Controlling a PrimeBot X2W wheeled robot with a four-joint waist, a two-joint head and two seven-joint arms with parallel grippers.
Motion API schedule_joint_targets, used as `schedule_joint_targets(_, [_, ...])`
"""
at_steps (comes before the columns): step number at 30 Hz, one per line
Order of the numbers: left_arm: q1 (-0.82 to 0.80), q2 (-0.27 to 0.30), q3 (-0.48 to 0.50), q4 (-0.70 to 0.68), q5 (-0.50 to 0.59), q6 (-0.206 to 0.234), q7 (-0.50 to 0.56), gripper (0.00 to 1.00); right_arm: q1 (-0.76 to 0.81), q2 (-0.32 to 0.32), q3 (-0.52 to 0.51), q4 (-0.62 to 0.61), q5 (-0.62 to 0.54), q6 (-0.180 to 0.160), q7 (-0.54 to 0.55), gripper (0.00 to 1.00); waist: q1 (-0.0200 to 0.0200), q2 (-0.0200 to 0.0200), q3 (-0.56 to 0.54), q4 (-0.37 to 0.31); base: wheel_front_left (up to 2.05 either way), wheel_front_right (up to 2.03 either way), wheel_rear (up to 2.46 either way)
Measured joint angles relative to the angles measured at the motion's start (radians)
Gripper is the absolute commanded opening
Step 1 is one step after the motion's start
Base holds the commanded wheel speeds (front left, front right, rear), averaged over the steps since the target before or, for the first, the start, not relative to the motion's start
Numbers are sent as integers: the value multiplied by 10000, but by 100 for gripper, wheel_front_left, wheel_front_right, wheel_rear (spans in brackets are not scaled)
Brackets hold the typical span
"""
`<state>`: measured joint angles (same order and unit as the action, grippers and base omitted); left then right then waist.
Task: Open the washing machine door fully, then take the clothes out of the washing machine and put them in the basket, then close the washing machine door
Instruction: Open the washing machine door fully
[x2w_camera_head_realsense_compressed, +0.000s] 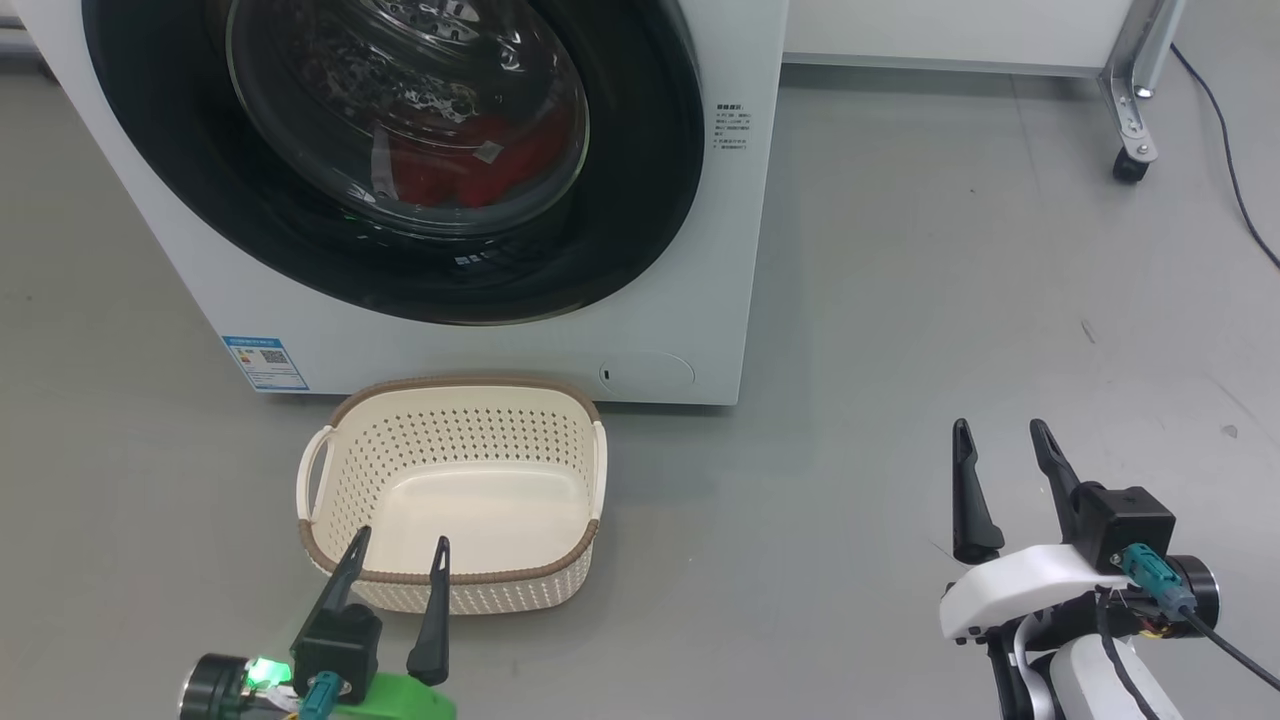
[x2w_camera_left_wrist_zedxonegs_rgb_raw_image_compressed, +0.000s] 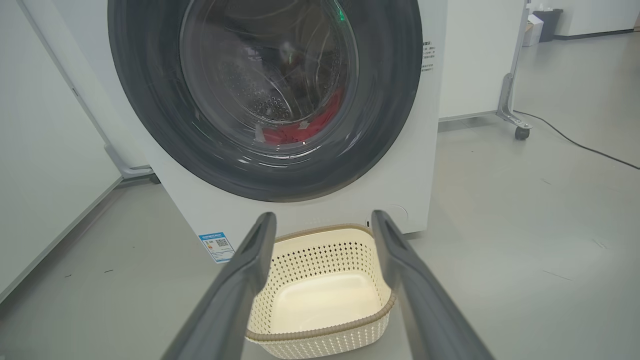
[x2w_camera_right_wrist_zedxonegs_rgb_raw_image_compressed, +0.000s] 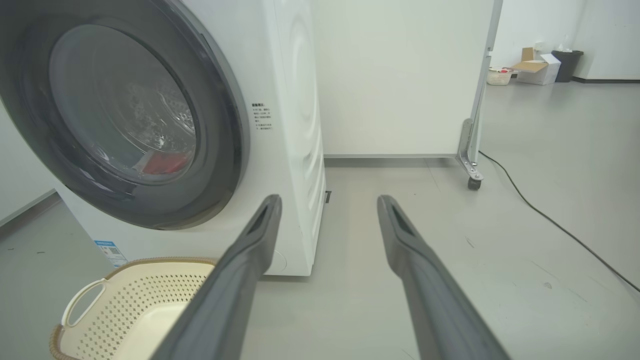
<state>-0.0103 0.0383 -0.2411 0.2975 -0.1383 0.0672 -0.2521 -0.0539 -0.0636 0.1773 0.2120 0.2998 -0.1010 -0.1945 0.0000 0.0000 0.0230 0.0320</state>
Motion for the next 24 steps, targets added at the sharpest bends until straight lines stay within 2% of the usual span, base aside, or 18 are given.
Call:
schedule_joint_targets(12, [-374, 6, -424, -219, -213, 0, 0, 100, -218, -31, -167, -341, 86, -56, -2, 100, 0, 0, 432, 339, 0, 0, 0])
schedule_joint_targets(13, [-378, 6, -439, -242, -230, 2, 0, 100, -316, -31, -169, -412, 130, -23, -4, 80, 0, 0, 489, 374, 0, 0, 0])
schedule_joint_targets(14, [-399, 8, -468, -263, -236, 15, 0, 100, -428, -29, -188, -483, 182, 23, -4, 36, 0, 0, 552, 410, 0, 0, 0])
schedule_joint_targets(15, [-428, 6, -474, -324, -236, 27, 0, 100, -535, -29, -211, -568, 228, 40, -6, 0, 0, 0, 617, 446, 0, 0, 0])
schedule_joint_targets(19, [-620, 10, -523, -550, -263, 29, 0, 100, -878, -23, -332, -704, 537, 207, -4, 0, 0, 0, 835, 562, 0, 0, 0])
schedule_joint_targets(24, [-981, 8, -671, -844, -290, 75, 0, 100, -1356, 12, -825, -773, 1511, 376, 190, 0, 0, 0, 1232, 815, 0, 0, 0])
